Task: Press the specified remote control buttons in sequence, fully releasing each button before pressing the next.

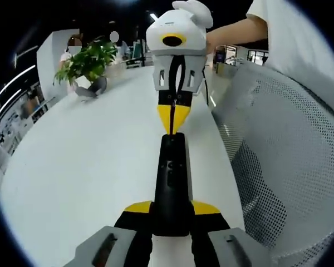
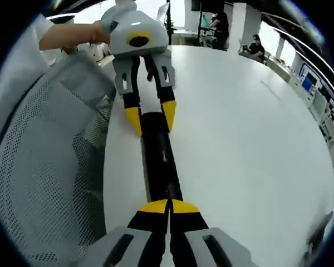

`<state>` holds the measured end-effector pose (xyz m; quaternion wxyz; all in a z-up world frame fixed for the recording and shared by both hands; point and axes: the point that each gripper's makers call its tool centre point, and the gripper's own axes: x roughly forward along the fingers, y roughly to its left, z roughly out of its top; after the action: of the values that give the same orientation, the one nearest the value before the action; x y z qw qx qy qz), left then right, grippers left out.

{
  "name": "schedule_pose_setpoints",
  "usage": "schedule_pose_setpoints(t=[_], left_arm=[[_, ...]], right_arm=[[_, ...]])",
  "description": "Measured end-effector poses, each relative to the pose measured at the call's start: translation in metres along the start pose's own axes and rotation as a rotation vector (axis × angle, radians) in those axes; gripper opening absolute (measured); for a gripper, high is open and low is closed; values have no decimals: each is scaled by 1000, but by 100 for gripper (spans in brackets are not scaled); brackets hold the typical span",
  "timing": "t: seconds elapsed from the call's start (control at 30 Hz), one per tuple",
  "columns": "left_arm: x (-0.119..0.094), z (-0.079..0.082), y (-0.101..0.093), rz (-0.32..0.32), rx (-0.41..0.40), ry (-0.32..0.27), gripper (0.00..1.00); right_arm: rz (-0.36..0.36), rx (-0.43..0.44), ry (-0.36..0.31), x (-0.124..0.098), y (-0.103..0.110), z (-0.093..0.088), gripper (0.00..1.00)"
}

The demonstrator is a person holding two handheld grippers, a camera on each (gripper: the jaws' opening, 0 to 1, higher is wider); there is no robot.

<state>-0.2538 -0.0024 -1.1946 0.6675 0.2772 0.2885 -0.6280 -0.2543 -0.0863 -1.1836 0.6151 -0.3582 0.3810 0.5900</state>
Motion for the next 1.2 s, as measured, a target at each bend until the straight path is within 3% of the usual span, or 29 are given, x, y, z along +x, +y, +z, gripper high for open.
schedule_pose_setpoints(t=[0.13, 0.2, 0.27, 0.4, 0.5, 0.63, 0.7, 1.1, 1.2], left_arm=[[0, 0, -1, -2, -1, 29, 24], [0, 0, -1, -2, -5, 48, 24], [1, -1, -1, -3, 0, 87, 24], [1, 0, -2, -5, 6, 145, 24], [-1, -1, -3, -5, 8, 156, 24], [-2, -1, -3, -6, 13, 152, 24], [-2, -1, -4, -12, 24, 160, 24], [-2, -2, -5, -28, 38, 180, 24], [-2, -2, -5, -27, 34, 179, 24]], right_arm=[[35, -47, 68, 2, 0, 1, 0], [57, 27, 98, 2, 0, 0, 0], [74, 59, 93, 3, -3, 3, 0], [60, 24, 92, 3, 0, 2, 0], [31, 0, 19, 2, 0, 3, 0], [8, 232, -153, 0, -3, 6, 0], [24, 285, -176, 0, -3, 6, 0], [20, 113, -113, 4, 6, 13, 0], [11, 57, -70, 5, 5, 12, 0]])
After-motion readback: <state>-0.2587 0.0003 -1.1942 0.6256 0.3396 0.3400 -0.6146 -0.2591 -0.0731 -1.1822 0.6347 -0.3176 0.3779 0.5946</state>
